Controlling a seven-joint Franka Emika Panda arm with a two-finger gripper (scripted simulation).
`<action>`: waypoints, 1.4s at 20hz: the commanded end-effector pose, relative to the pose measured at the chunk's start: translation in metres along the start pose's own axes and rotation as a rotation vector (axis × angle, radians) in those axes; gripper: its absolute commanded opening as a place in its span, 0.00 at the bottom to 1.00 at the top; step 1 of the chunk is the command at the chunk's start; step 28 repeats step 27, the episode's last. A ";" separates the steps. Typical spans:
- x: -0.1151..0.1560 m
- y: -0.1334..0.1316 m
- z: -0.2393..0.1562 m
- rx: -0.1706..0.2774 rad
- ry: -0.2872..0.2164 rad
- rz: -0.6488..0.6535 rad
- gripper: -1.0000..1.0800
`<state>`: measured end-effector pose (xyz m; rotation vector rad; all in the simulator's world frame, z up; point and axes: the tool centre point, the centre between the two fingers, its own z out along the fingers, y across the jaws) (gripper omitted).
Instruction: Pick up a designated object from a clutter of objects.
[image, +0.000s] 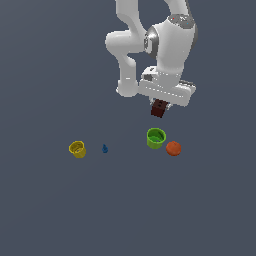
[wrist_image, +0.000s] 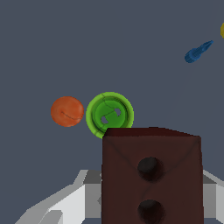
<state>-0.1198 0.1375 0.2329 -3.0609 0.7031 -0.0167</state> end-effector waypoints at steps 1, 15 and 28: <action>-0.002 -0.012 -0.022 0.000 -0.001 0.000 0.00; -0.006 -0.074 -0.123 -0.003 -0.008 0.000 0.00; -0.006 -0.091 -0.148 -0.003 -0.010 0.000 0.00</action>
